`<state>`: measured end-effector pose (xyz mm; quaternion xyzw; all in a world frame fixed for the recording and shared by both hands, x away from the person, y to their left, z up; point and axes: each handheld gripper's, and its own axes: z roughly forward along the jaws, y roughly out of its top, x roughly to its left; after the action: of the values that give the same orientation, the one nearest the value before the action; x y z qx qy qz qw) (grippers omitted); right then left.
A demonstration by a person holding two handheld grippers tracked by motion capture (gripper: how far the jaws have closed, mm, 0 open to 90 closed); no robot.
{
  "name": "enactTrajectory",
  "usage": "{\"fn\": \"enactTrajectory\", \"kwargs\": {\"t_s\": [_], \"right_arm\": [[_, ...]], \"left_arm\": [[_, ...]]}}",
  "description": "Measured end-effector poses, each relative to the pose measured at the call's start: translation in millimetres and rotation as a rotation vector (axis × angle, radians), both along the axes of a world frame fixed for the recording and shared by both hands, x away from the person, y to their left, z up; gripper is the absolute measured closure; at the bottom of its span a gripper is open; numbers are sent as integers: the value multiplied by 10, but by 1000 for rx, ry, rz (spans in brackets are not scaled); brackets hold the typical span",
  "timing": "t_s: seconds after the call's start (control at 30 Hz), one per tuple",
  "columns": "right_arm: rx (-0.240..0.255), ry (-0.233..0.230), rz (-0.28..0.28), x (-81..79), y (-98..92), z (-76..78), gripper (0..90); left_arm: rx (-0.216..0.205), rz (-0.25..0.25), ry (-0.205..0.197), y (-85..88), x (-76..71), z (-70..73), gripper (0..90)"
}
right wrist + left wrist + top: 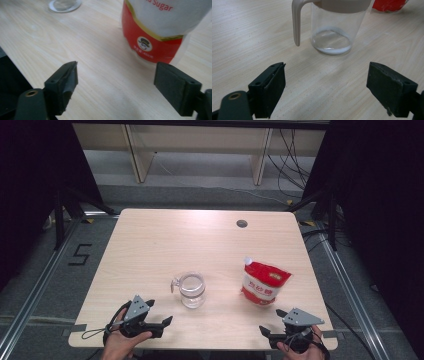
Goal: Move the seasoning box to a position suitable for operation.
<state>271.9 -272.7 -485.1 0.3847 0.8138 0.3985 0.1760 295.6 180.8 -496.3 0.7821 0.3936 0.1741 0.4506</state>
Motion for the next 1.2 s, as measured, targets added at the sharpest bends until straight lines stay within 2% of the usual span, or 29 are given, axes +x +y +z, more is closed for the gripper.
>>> {"fn": "enactTrajectory", "kwargs": {"t_s": [0.07, 0.13, 0.2, 0.3, 0.33, 0.4, 0.53, 0.57, 0.6, 0.63, 0.67, 0.77, 0.8, 0.87, 0.93, 1.0, 1.07, 1.2], "right_arm": [[3, 0, -23, -2, -1, -1, 178], [15, -5, -5, 12, -10, -8, 183], [-1, -12, -10, -2, -10, -1, 217], [5, -12, -10, -2, -11, 5, 232], [1, -39, 2, 13, -17, 6, 239], [-5, -43, -3, 9, -14, 9, 244], [-4, -34, 4, 9, -5, 8, 247], [-4, -34, 4, 9, -5, 8, 247], [-5, -40, 5, 11, -4, 9, 247], [-5, -40, 5, 11, -4, 9, 247], [7, -14, 0, -1, 6, 12, 247], [-7, -35, 4, 6, 2, 8, 249], [-7, -24, 2, 6, 4, 7, 249], [-10, -30, 2, 10, 1, 7, 249], [-2, -30, -1, 6, -2, 12, 249], [1, -25, 7, 6, -2, 11, 249], [-12, -35, 11, 11, -6, 8, 249], [11, -15, 6, 3, 13, -1, 249]], "left_arm": [[-4, 5, 2, 11, 9, -2, 152], [-10, 24, 4, 11, 13, -9, 153], [-18, 24, 9, 8, 23, -8, 157], [-16, 35, -1, 12, 38, 9, 160], [-35, 42, -2, -3, 46, 4, 174], [-14, 42, -11, -9, 75, 19, 190], [-6, 43, -35, -23, 130, 26, 220], [7, 45, -38, -19, 152, 31, 220], [9, 49, -53, -17, 213, 29, 242], [9, 49, -53, -17, 213, 29, 256], [3, 53, -51, -19, 245, 26, 256], [3, 55, -57, 3, 361, 42, 300], [1, 71, -58, 2, 395, 36, 327], [-4, 69, -53, 14, 460, 17, 334], [-7, 70, -56, -2, 497, -5, 377], [4, 65, -62, -24, 516, -5, 378], [8, 53, -77, -52, 532, 1, 400], [22, 49, -96, -92, 584, 6, 446]]}}
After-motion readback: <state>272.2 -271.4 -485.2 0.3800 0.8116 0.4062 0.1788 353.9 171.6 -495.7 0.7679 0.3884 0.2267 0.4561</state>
